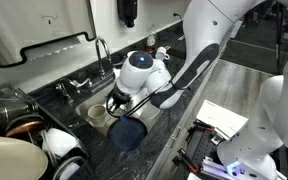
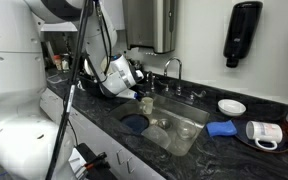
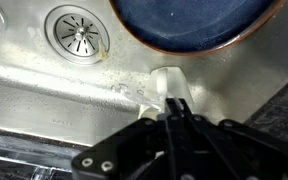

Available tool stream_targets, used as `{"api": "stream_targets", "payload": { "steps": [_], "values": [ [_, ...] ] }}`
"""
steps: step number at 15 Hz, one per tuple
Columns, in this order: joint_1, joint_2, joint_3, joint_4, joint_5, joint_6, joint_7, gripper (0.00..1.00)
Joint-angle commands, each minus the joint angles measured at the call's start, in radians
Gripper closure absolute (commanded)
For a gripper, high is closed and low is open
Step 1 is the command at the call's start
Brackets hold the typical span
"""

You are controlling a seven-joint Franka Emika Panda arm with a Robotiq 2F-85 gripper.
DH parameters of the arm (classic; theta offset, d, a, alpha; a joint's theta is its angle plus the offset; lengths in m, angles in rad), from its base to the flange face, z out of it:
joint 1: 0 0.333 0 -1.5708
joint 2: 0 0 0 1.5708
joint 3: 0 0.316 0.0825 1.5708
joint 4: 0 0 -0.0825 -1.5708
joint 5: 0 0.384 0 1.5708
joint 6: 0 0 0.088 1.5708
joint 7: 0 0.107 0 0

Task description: Put the fork in the white cup then move the cup to the right

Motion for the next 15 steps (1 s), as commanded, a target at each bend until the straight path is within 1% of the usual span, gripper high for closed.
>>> {"api": "stream_targets", "payload": {
  "steps": [1,4,5,6,8,9,11,12,15],
  "values": [
    [-0.036,-0.109,0.039,-0.068,0.056,0.013,-0.067,0.99],
    [-0.036,-0.156,0.064,-0.083,0.124,0.024,-0.123,0.99],
    [-0.041,-0.161,0.084,-0.095,0.184,0.042,-0.175,0.99],
    [-0.047,-0.155,0.114,-0.111,0.276,0.069,-0.249,0.99],
    [-0.028,-0.127,0.156,-0.130,0.462,0.100,-0.377,0.99],
    [-0.072,-0.113,0.234,-0.128,0.552,0.095,-0.440,0.99],
    [-0.105,-0.090,0.320,-0.110,0.718,0.066,-0.560,0.99],
    [-0.124,-0.080,0.350,-0.096,0.765,0.061,-0.597,0.99],
    [-0.174,-0.078,0.399,-0.078,0.857,0.049,-0.673,0.99]
  ]
}}
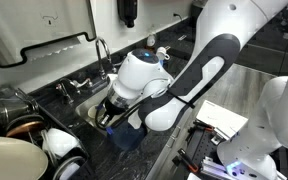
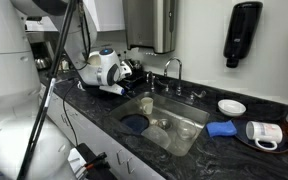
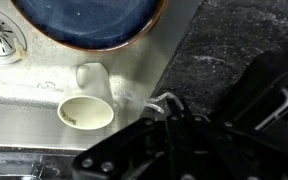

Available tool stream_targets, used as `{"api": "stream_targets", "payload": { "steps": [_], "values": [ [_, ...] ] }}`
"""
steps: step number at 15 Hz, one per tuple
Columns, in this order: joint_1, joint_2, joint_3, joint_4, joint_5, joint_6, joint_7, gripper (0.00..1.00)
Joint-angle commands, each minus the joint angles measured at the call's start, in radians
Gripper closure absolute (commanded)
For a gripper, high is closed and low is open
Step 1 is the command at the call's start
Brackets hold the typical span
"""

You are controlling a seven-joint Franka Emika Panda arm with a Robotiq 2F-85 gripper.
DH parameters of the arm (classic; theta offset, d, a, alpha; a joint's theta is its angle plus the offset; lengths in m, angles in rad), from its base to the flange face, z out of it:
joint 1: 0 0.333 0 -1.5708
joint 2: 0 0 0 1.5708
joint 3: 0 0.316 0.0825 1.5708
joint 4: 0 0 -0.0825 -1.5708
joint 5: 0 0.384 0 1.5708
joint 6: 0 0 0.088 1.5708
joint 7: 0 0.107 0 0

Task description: Put the fork in the white cup then move the cup to the right

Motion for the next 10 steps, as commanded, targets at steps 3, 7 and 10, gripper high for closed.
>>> {"api": "stream_targets", "payload": {
  "steps": [3,7,10],
  "values": [
    [-0.122,0.004,0.084,0.038,0.146,-0.015,-0.139,0.99],
    [-0.173,0.028,0.104,0.079,0.218,-0.021,-0.184,0.99],
    [-0.192,0.056,0.105,0.116,0.239,-0.052,-0.199,0.99]
  ]
}}
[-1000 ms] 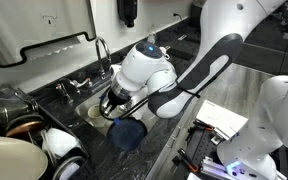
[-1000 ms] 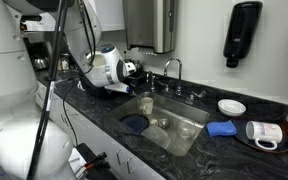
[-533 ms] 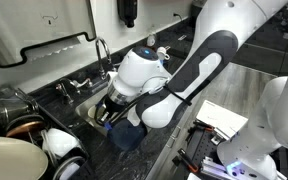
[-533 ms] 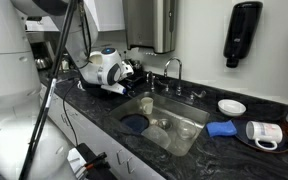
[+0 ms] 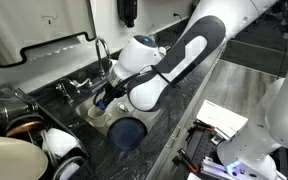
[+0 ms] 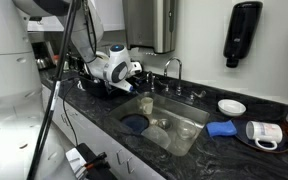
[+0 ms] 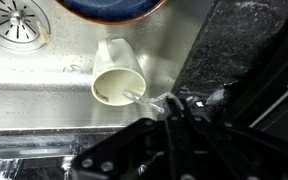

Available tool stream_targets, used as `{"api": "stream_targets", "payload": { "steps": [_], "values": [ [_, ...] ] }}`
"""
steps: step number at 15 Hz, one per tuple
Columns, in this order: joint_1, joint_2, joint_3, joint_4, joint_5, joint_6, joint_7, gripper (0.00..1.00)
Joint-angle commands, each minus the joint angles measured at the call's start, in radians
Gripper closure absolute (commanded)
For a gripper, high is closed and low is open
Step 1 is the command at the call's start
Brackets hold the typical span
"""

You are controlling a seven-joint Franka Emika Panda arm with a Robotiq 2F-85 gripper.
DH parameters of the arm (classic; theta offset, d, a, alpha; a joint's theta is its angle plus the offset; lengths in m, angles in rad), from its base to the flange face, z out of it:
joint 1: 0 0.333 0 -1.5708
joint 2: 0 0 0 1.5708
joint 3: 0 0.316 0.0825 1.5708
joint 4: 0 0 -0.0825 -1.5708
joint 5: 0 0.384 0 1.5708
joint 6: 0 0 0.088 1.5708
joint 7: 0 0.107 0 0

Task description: Put the fork in the white cup then move the cup to the right

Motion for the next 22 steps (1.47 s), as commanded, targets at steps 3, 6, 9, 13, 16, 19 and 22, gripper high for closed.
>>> {"api": "stream_targets", "payload": {
  "steps": [3,6,9,13,16,19,22],
  "values": [
    [-0.055,0.095,0.036,0.089,0.052,-0.063,-0.056,0.99],
    [-0.069,0.129,0.038,0.111,0.046,-0.064,-0.052,0.70],
    [-0.071,0.127,0.023,0.105,0.033,-0.057,-0.034,0.50],
    [-0.086,0.098,0.020,0.077,0.033,-0.041,-0.027,0.22],
    [0.004,0.005,-0.104,0.017,-0.042,-0.081,-0.027,0.02],
    [0.038,-0.057,-0.179,-0.039,-0.203,-0.079,-0.002,0.00],
    [0.064,-0.075,-0.210,-0.085,-0.365,-0.043,0.011,0.00]
  ]
}}
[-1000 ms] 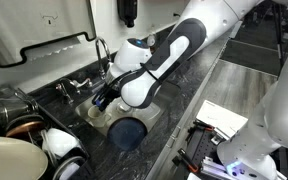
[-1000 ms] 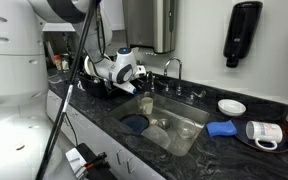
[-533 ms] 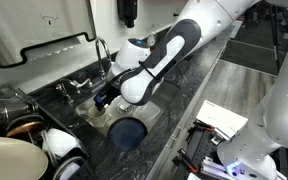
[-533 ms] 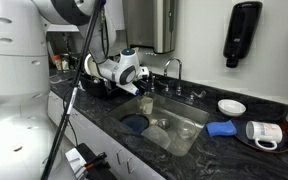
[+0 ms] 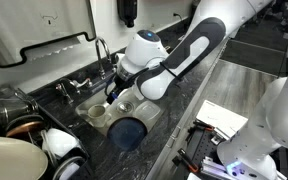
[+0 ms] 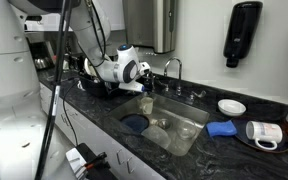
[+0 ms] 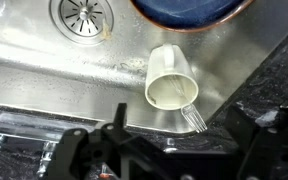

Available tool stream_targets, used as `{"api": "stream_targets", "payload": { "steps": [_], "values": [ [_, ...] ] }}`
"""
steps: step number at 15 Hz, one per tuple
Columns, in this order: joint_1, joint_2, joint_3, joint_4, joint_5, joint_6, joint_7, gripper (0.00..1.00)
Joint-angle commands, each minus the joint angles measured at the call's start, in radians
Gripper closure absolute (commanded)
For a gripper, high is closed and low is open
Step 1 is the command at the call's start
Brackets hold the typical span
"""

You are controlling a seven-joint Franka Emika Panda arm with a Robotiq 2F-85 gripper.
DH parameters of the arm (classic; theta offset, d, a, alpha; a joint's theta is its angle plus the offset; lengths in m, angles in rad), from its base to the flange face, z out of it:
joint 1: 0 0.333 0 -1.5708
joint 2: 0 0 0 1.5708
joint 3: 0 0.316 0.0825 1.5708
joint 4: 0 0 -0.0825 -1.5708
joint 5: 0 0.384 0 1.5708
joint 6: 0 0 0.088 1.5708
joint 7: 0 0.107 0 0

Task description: Put the fork in the white cup then move the cup to the right

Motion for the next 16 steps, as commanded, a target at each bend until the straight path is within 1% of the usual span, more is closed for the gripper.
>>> {"api": "stream_targets", "payload": {
  "steps": [1,4,6,9,11,13,16],
  "values": [
    [0.035,-0.040,-0.029,-0.079,-0.156,0.035,0.014,0.00],
    [0.065,-0.011,-0.059,-0.085,-0.325,0.071,0.102,0.00],
    [0.090,0.017,-0.090,-0.065,-0.442,0.069,0.181,0.00],
    [0.130,0.066,-0.131,-0.026,-0.581,0.071,0.300,0.00],
    [0.158,0.118,-0.154,0.007,-0.636,0.076,0.370,0.00],
    [0.188,0.176,-0.173,0.044,-0.669,0.078,0.419,0.00],
    [0.222,0.290,-0.188,0.112,-0.660,0.090,0.461,0.00]
  ]
}}
